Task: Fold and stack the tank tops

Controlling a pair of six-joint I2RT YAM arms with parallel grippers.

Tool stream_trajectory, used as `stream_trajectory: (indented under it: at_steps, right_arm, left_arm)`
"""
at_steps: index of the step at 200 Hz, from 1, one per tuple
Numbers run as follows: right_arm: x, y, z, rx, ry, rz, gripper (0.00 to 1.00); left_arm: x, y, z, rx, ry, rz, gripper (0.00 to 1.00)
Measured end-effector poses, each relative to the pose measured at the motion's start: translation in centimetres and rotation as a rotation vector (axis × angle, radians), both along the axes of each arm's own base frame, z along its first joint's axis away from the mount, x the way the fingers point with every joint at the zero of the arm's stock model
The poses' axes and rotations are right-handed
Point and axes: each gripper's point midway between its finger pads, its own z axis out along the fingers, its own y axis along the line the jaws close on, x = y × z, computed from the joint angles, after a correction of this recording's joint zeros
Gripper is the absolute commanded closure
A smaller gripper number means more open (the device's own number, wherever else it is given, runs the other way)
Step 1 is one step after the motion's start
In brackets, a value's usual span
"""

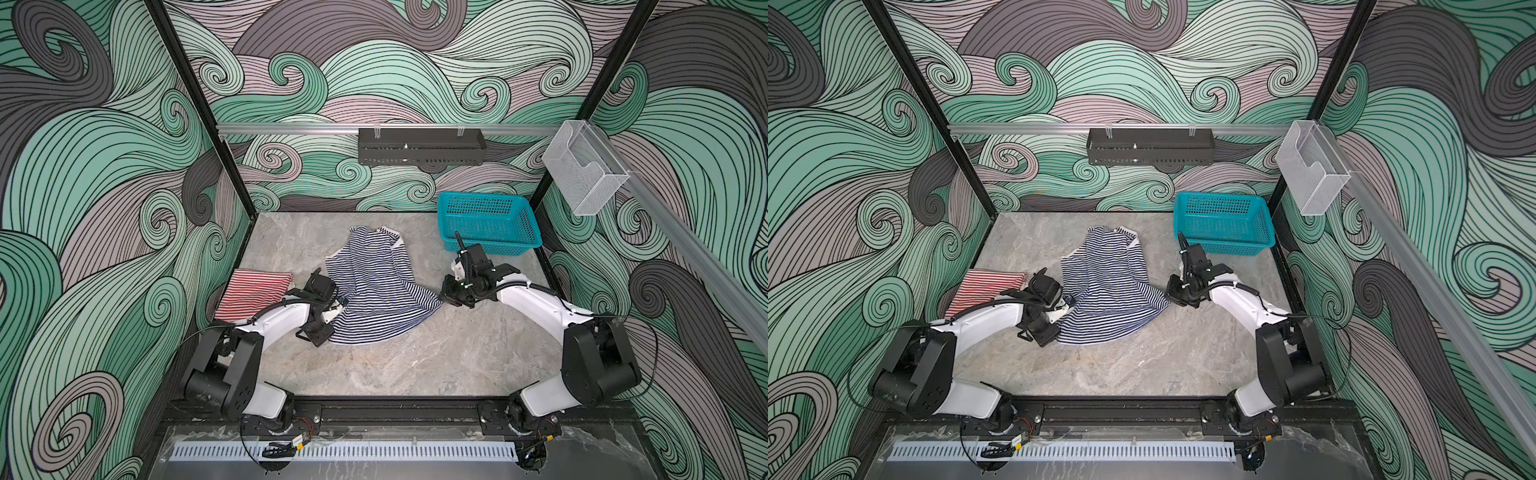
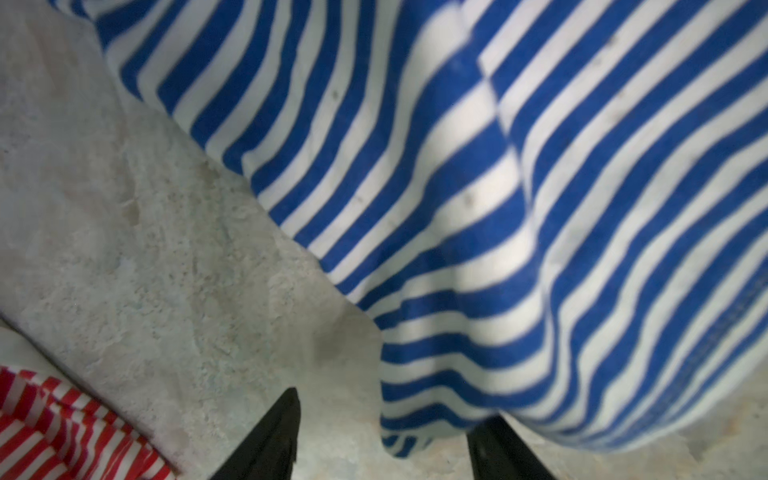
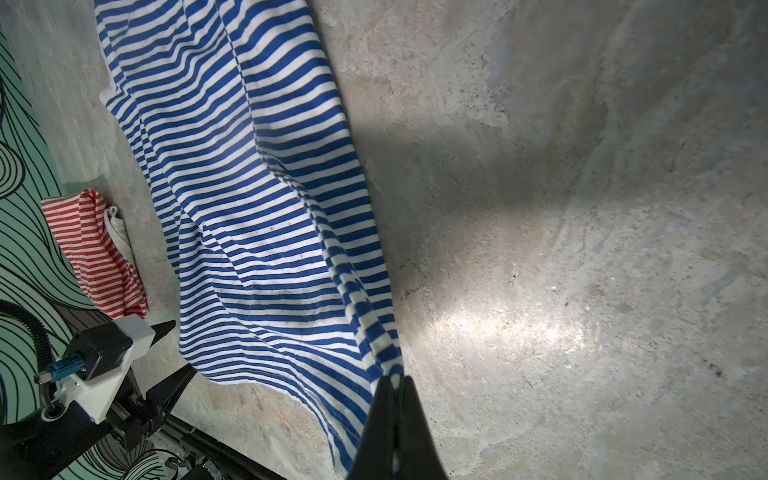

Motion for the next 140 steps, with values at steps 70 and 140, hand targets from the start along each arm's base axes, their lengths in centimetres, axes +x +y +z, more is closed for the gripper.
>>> stream_trajectory:
  at_steps: [70,140]
  right_arm:
    - [0.1,-0.2,-0.1,0.0,0.0,-0.006,1.0]
    - [1.2,0.7,3.5,0.059,-0.097,0.005,1.0]
  left_arm:
    - [-0.4,-1.6,-0.6,-0.051,0.155,-0.046,0.95]
    - [3.1,-2.1,6.1,-0.143,0.031,0.01,1.0]
